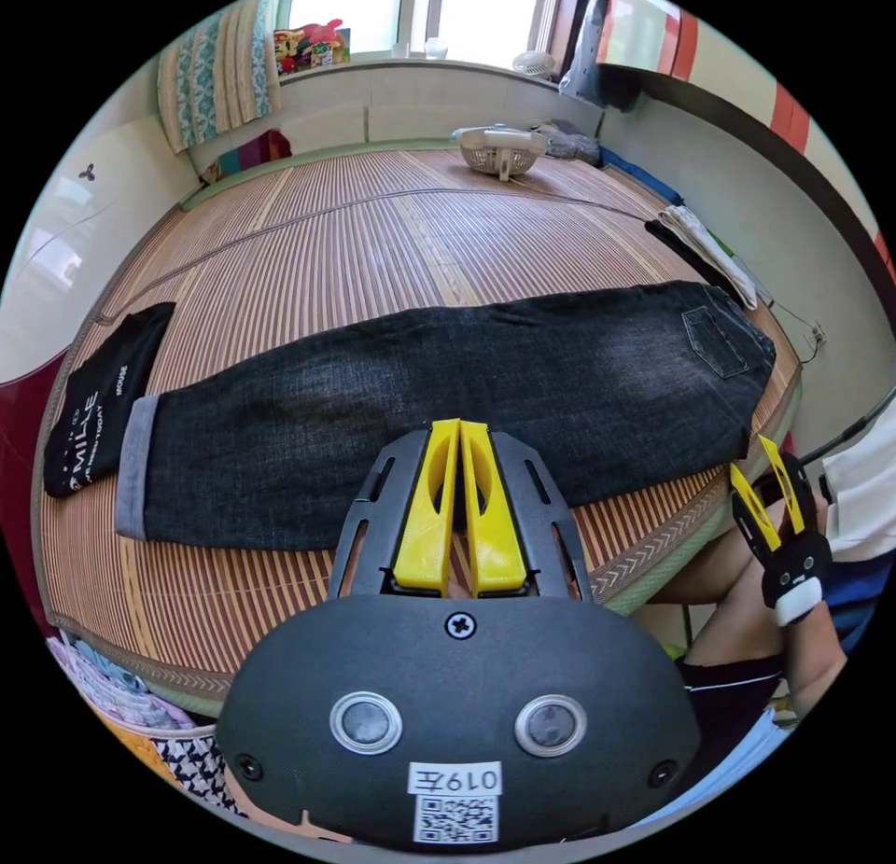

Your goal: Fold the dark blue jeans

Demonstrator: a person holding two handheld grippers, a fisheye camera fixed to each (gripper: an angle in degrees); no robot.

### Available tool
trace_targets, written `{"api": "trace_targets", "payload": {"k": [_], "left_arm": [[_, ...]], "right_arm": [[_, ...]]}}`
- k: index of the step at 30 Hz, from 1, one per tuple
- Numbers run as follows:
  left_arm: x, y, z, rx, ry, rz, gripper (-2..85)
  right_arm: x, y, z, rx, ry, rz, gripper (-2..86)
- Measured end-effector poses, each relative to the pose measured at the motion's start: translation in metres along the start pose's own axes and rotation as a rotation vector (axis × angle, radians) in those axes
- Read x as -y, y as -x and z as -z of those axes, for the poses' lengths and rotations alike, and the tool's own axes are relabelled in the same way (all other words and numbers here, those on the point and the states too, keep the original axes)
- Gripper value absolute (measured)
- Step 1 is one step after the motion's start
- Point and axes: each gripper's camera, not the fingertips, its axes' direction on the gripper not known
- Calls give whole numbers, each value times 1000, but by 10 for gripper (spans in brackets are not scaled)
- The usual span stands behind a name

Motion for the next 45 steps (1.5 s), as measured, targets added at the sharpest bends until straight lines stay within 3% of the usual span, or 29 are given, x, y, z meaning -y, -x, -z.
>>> {"api": "trace_targets", "payload": {"k": [8,13,18,23,31,38,45], "left_arm": [[-1,5,3,2,11,11,11],[-5,-8,16,-56,-16,-50,9],[-8,-5,23,128,-26,-22,10],[-12,41,32,151,-53,170,10],[-15,48,36,199,-39,116,8],[-13,65,48,158,-32,113,8],[-18,86,84,54,-112,159,9]], "right_arm": [[38,17,42,-93,-1,-78,118],[62,56,61,-158,-12,35,114],[74,66,61,-164,58,36,117],[87,75,76,-176,83,13,95],[103,91,95,-227,97,72,0],[96,128,92,-264,111,363,-6],[93,116,90,-309,56,335,-8]]}}
